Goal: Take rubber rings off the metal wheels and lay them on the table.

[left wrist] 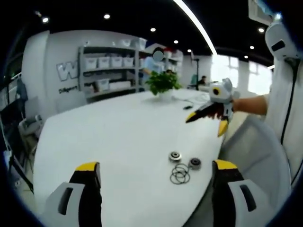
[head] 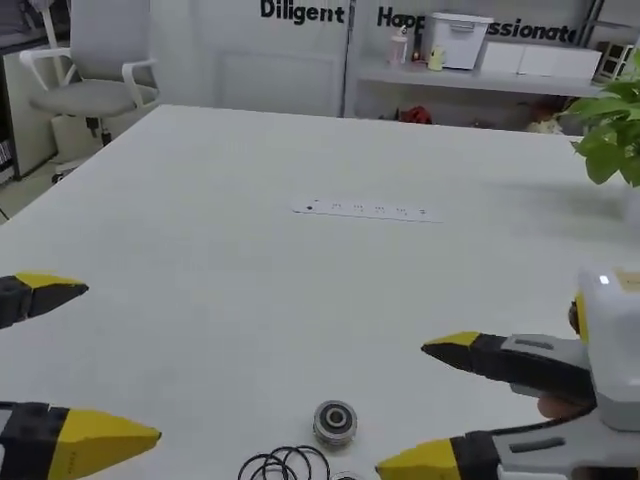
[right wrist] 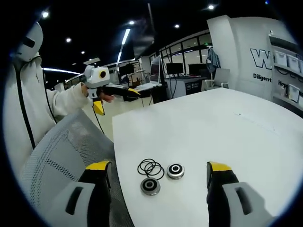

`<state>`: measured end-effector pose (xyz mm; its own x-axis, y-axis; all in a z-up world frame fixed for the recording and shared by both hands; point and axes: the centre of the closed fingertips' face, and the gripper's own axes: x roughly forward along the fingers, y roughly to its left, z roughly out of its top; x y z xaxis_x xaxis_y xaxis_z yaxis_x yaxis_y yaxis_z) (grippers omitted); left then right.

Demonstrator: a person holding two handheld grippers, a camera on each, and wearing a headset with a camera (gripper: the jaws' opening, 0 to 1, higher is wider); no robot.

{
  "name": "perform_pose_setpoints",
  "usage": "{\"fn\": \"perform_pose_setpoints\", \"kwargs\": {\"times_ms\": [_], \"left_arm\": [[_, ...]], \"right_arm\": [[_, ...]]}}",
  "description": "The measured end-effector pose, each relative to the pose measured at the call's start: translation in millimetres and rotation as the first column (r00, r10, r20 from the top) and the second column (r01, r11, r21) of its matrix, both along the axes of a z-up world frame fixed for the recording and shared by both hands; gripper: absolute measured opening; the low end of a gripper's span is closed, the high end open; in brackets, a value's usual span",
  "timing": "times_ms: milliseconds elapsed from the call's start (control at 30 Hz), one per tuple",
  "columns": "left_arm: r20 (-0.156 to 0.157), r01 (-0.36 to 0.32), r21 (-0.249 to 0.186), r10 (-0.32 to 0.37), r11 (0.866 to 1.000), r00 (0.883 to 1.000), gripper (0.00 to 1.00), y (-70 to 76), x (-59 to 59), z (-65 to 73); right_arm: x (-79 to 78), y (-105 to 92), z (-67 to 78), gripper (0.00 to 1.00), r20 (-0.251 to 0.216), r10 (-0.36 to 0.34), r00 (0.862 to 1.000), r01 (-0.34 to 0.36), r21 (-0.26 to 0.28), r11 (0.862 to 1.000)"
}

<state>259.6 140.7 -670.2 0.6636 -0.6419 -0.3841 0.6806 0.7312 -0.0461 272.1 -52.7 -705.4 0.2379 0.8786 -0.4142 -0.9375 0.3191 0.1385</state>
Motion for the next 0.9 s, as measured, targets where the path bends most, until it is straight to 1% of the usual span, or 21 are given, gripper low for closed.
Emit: {"fn": "perform_pose_setpoints", "kwargs": {"times_ms": [67,133,200,300,400,467,567,633,733,800,900], "left_arm": [[-0.010,-0.020,-0.008,0.020,1.000,1.000,1.00,4.1,-1.8,-5.0],[-0.035,-0.042,-0.012,0.041,0.999,0.999,1.00,7.9,-5.9,-14.7],[-0.056,-0.057,-0.006,0.056,0.998,0.997,1.00,10.6,-9.3,-23.3],[-0.069,-0.067,-0.003,0.066,0.998,0.995,1.00,12.7,-13.5,-30.9],[-0.096,-0.084,-0.006,0.083,0.996,0.992,1.00,15.8,-18.2,-40.8],[-0.108,-0.094,-0.005,0.093,0.996,0.990,1.00,17.3,-20.3,-45.5],[-0.132,-0.111,-0.011,0.109,0.994,0.985,1.00,17.7,-24.9,-52.4],[-0.144,-0.116,-0.012,0.113,0.993,0.983,1.00,17.7,-26.9,-56.9],[-0.167,-0.119,0.004,0.118,0.993,0.979,1.00,17.6,-30.2,-64.9],[-0.179,-0.117,0.013,0.118,0.993,0.977,1.00,17.0,-32.2,-69.7],[-0.191,-0.116,0.015,0.117,0.993,0.975,1.00,15.9,-34.6,-73.9]], "right_arm": [[-2.0,-4.8,-5.8,0.83,-0.004,-0.006,1.000,0.006,-0.002,1.000],[-4.2,-9.0,-12.3,0.86,-0.014,-0.018,1.000,0.018,-0.006,1.000],[-4.7,-13.2,-17.9,0.86,-0.020,-0.024,1.000,0.024,-0.009,1.000],[-8.3,-18.3,-25.8,0.88,-0.034,-0.034,0.999,0.034,-0.015,0.999],[-10.2,-25.6,-35.8,0.89,-0.056,-0.054,0.997,0.052,-0.027,0.998],[-11.1,-29.1,-39.8,0.90,-0.063,-0.063,0.996,0.061,-0.031,0.998],[-12.1,-37.0,-51.0,0.91,-0.086,-0.088,0.992,0.084,-0.056,0.995],[-14.2,-40.2,-55.9,0.93,-0.099,-0.095,0.990,0.089,-0.064,0.994],[-17.4,-44.4,-64.1,0.95,-0.129,-0.108,0.986,0.099,-0.080,0.992],[-19.5,-46.3,-69.4,0.96,-0.133,-0.112,0.985,0.100,-0.093,0.991],[-24.0,-48.7,-75.6,0.96,-0.144,-0.113,0.983,0.098,-0.111,0.989]]}}
